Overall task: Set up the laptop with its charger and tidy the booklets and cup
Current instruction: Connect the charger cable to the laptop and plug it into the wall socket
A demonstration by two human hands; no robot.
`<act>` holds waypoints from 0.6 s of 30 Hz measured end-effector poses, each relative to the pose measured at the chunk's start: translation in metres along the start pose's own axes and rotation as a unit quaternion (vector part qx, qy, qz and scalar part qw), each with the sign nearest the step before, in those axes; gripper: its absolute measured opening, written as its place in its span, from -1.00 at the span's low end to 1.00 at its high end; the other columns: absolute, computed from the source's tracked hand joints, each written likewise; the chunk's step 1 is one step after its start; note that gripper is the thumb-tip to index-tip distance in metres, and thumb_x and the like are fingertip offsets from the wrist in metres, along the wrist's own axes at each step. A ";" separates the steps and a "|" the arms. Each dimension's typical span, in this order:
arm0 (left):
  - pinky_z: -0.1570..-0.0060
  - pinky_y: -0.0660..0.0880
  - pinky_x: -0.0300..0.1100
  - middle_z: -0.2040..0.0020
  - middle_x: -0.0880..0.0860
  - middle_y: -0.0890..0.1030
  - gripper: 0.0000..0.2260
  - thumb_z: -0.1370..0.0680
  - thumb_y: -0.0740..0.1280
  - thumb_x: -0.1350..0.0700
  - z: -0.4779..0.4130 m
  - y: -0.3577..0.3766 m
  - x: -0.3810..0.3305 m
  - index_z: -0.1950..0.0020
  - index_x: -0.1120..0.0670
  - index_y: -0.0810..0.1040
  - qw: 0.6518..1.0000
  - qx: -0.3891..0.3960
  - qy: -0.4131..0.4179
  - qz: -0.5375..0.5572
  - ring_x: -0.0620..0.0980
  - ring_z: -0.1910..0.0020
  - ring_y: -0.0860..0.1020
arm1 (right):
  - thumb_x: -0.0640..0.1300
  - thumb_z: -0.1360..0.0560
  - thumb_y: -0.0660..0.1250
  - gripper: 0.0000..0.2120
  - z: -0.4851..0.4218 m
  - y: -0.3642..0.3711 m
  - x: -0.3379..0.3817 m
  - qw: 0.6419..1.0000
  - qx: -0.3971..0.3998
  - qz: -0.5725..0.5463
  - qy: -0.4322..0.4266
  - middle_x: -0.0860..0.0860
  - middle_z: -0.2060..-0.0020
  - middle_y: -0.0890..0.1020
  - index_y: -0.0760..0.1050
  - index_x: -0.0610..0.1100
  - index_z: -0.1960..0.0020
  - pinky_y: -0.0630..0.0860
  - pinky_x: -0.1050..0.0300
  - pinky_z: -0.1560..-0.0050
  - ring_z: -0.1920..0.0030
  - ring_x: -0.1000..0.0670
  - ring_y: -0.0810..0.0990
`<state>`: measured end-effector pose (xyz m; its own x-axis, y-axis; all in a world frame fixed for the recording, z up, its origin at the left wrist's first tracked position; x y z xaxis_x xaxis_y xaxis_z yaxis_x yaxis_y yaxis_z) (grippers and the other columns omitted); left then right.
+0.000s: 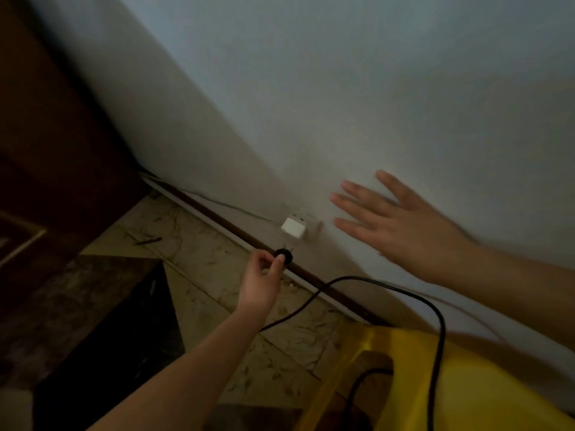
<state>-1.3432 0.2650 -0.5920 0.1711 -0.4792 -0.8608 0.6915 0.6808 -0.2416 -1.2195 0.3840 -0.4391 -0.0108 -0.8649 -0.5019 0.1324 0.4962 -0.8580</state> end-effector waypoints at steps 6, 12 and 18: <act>0.29 0.37 -0.18 0.06 0.06 0.57 -0.87 -0.56 0.27 0.02 -0.030 0.008 0.019 0.17 -0.01 0.39 1.000 -0.022 -0.001 0.011 0.00 0.22 0.47 | -0.32 -0.28 0.30 -0.30 0.001 0.016 0.002 0.987 -0.044 0.156 -0.020 -0.25 -0.50 0.10 0.31 -0.22 -0.42 -0.34 -0.32 -0.43 -0.52 -0.25 -0.11; 0.23 0.41 -0.13 0.02 0.14 0.60 -0.85 -0.55 0.28 0.03 -0.047 0.013 0.019 0.18 0.01 0.39 0.999 -0.023 0.025 0.025 0.01 0.25 0.46 | -0.32 -0.22 0.27 -0.27 0.001 0.015 0.003 0.992 -0.041 0.116 -0.034 -0.24 -0.49 0.15 0.32 -0.24 -0.41 -0.31 -0.31 -0.44 -0.52 -0.22 -0.02; 0.22 0.42 -0.12 0.03 0.18 0.60 -0.84 -0.55 0.29 0.06 -0.052 0.013 0.023 0.21 0.00 0.39 0.998 -0.026 0.038 0.038 0.01 0.26 0.46 | -0.34 -0.24 0.18 -0.32 0.002 0.014 0.004 0.989 -0.087 0.111 -0.039 -0.24 -0.49 0.19 0.38 -0.25 -0.38 -0.27 -0.30 -0.45 -0.52 -0.22 0.02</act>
<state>-1.3665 0.2914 -0.6380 0.1676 -0.3827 -0.9086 0.6406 0.7428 -0.1947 -1.2158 0.3874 -0.4530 0.0762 -0.7330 -0.6759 -0.0489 0.6743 -0.7368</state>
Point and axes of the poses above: each hand's wrist, its own z-axis away from the middle knuckle, its own y-axis out of the palm, x = y × z, the point moved 10 cm from there along -z, towards the middle knuckle
